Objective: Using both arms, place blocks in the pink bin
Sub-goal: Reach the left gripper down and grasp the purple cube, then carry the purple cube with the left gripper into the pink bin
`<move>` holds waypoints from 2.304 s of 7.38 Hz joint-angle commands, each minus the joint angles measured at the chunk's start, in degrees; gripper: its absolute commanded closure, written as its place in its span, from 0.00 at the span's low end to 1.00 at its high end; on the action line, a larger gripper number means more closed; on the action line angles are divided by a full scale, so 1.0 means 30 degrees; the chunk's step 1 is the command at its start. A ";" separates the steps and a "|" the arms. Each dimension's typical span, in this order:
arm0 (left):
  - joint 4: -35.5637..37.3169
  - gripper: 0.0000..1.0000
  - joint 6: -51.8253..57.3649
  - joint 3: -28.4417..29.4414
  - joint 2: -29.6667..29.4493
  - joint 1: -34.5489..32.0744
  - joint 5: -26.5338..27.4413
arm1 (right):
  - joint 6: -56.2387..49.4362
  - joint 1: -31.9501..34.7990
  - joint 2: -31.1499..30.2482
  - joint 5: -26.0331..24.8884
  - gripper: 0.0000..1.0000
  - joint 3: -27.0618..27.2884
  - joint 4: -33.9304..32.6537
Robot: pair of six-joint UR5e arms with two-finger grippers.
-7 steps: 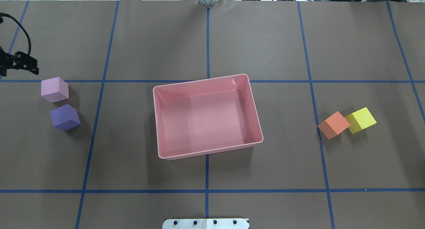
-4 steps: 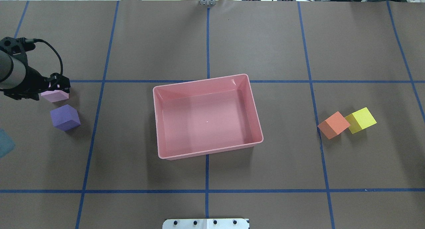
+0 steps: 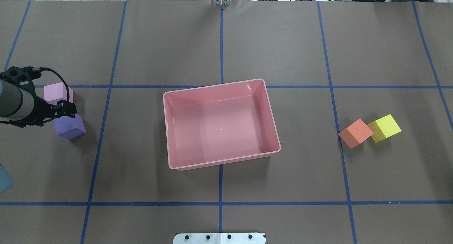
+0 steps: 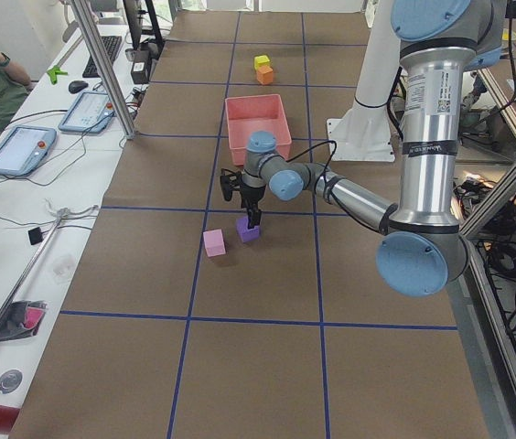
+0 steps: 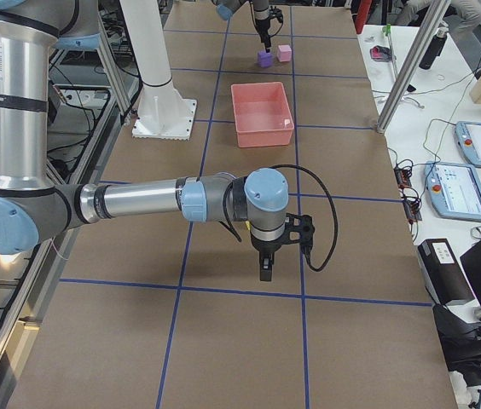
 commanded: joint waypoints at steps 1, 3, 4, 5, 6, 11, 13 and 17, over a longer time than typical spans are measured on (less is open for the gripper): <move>-0.0328 0.00 -0.0639 0.0474 0.0070 0.0773 0.0572 | 0.0001 0.0000 -0.0027 -0.0028 0.00 -0.0011 0.0000; -0.1583 0.00 -0.0668 0.1555 0.0012 0.0805 0.0572 | 0.0001 0.0000 -0.0028 0.0001 0.00 -0.0012 0.0000; -0.1909 0.00 -0.0668 0.1938 -0.0075 0.0805 0.0572 | 0.0001 0.0000 -0.0028 0.0001 0.00 0.0017 0.0000; -0.1912 0.00 -0.0668 0.2000 -0.0134 0.0805 0.0572 | 0.0001 0.0000 -0.0028 0.0001 0.00 -0.0011 0.0000; -0.1912 0.01 -0.0668 0.2175 -0.0135 0.0834 0.0572 | 0.0001 0.0000 -0.0028 0.0001 0.00 0.0017 0.0000; -0.1563 1.00 -0.1224 0.1012 0.0185 0.0544 0.0456 | -0.0029 0.0000 -0.0028 0.0001 0.00 0.0221 -0.0029; -0.1239 1.00 -0.1137 0.0306 -0.0161 -0.2052 -0.0967 | 0.0119 -0.0116 0.0204 -0.0115 0.00 0.0603 -0.0059; 0.7756 1.00 -0.4312 -0.1544 -0.7838 -0.3767 -0.4115 | 0.0235 -0.0467 0.0704 0.2458 0.00 0.0865 0.0029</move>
